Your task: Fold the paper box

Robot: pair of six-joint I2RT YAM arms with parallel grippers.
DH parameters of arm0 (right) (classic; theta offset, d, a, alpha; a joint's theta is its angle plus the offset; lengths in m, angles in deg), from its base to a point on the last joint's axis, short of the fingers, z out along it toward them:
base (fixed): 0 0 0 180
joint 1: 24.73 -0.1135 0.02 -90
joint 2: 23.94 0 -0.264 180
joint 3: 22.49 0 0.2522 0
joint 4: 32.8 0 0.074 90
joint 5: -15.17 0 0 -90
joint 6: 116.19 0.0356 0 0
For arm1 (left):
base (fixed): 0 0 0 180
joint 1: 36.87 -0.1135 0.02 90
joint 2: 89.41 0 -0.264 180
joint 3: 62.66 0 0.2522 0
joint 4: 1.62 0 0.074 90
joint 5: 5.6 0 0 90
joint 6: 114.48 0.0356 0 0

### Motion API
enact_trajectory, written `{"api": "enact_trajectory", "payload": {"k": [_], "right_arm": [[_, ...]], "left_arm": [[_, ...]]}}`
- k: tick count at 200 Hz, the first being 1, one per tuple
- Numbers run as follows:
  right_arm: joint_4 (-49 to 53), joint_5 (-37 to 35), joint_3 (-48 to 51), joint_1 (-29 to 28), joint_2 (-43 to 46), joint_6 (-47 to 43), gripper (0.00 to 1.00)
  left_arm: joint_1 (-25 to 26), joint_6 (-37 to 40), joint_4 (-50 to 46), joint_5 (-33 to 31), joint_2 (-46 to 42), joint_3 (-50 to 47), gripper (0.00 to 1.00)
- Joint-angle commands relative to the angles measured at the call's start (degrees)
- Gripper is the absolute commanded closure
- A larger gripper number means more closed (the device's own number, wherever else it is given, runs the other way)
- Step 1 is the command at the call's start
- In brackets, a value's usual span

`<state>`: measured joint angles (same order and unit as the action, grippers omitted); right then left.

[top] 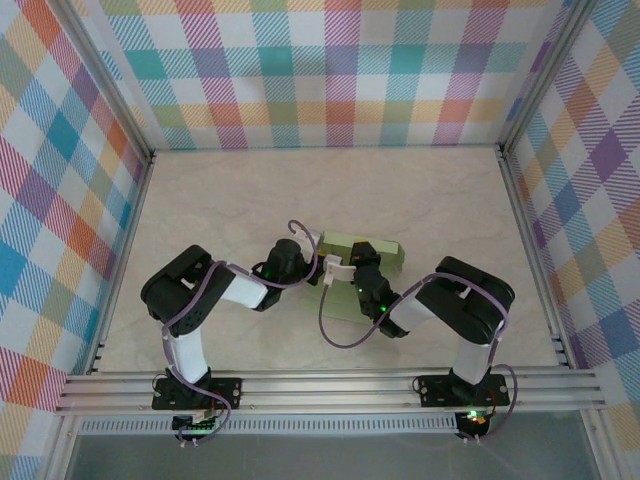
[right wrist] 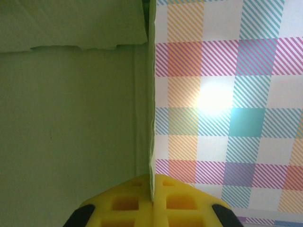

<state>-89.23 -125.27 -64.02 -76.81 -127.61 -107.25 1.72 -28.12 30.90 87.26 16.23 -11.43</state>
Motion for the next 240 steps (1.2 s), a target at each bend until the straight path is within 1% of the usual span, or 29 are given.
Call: {"api": "enact_trajectory", "payload": {"k": [1, 67, 95, 145, 182, 204, 213, 220, 240], "right_arm": [[0.3, 3.5, -0.6, -2.1, -2.0, 0.1, 1.00], [-0.5, 2.9, -0.9, -2.5, -3.4, 0.2, 1.00], [-0.6, 2.8, -1.1, -2.6, -4.1, 0.2, 1.00], [-1.0, 2.5, -1.2, -2.8, -5.2, 0.2, 1.00], [-0.9, 2.4, -1.3, -2.9, -5.0, 0.2, 1.00], [-0.8, 2.4, -1.6, -2.9, -4.9, 0.2, 1.00], [-0.7, 2.4, -1.6, -2.9, -4.9, 0.2, 0.97], [-0.8, 2.4, -1.7, -2.9, -4.7, 0.4, 0.96], [-0.4, 2.3, -1.9, -2.8, -3.9, 1.1, 0.93]], "left_arm": [[1.4, -3.1, 2.5, -1.9, 1.4, 2.5, 0.77], [1.5, -6.0, 2.5, -2.3, 2.2, 3.7, 0.76], [1.4, -6.6, 2.5, -2.1, 2.4, 4.1, 0.80], [1.4, -8.3, 1.7, -1.7, 2.9, 5.2, 0.84], [1.5, -8.8, 1.3, -1.8, 3.7, 5.7, 0.94], [1.5, -8.8, 0.9, -1.8, 3.8, 5.9, 0.97], [1.5, -8.8, 0.4, -1.9, 3.8, 6.0, 0.99], [1.5, -8.5, 0.0, -2.0, 3.7, 6.1, 1.00], [1.5, -8.2, -0.6, -2.5, 3.7, 6.0, 1.00]]}}
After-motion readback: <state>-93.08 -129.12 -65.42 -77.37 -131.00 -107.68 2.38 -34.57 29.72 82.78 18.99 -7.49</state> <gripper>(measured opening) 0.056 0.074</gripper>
